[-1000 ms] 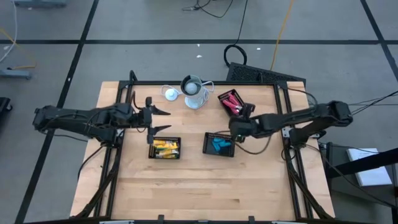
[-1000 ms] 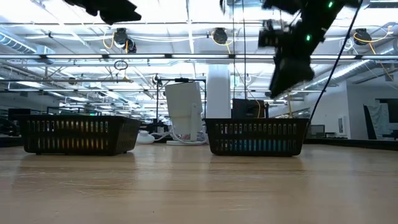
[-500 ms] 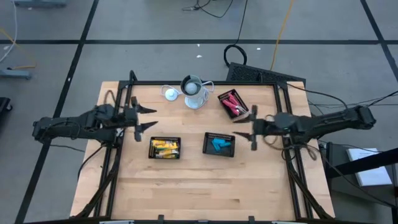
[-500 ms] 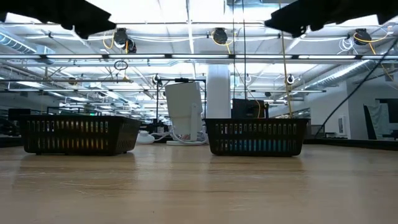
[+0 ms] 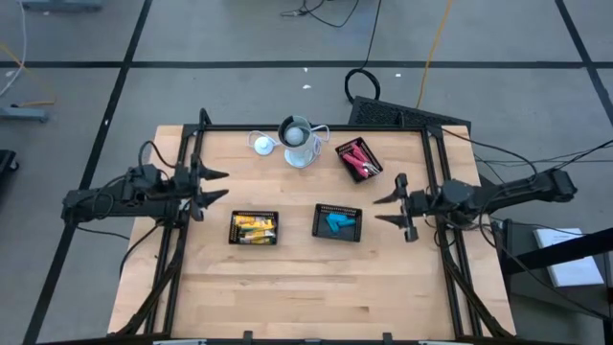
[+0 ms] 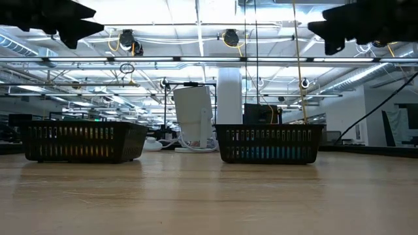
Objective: Pick & Place School Supplies
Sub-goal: Return to Home Position
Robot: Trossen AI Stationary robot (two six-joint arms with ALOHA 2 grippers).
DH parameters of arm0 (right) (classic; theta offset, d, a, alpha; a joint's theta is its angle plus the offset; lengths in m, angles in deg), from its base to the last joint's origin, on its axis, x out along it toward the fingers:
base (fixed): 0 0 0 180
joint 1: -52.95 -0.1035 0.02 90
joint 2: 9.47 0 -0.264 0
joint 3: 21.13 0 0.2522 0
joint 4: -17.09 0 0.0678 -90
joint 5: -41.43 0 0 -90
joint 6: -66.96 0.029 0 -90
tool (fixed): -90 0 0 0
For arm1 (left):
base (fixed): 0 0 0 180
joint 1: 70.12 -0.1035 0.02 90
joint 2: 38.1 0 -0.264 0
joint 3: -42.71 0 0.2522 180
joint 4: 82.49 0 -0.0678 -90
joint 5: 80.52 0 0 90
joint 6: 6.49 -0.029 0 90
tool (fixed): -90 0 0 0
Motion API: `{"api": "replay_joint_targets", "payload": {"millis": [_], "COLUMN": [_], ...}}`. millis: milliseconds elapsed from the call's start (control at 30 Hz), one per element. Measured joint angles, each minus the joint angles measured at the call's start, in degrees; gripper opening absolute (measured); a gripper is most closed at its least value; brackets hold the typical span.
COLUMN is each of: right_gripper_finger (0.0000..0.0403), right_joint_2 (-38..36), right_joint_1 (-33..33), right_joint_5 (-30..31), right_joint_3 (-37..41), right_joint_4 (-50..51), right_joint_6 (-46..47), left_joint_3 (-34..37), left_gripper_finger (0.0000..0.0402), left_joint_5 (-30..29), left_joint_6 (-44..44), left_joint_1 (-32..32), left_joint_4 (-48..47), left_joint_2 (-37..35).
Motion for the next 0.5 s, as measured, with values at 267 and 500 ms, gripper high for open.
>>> {"api": "replay_joint_targets", "payload": {"millis": [267,500], "right_gripper_finger": [0.0169,0.0169], "right_joint_2": [-4.93,-7.05], "right_joint_1": [-2.29,-2.33], "right_joint_5": [-2.89,3.80], "right_joint_3": [10.47,13.23], "right_joint_4": [-11.88,-14.24], "right_joint_6": [-0.48,4.49], "left_joint_3": [0.17,0.19], "left_gripper_finger": [0.0232,0.0232], "left_joint_5": [-3.79,-3.61], "left_joint_6": [2.38,7.26], "left_joint_1": [0.00,0.00], "left_joint_4": [-1.98,-3.38], "left_joint_2": [0.00,0.31]}}
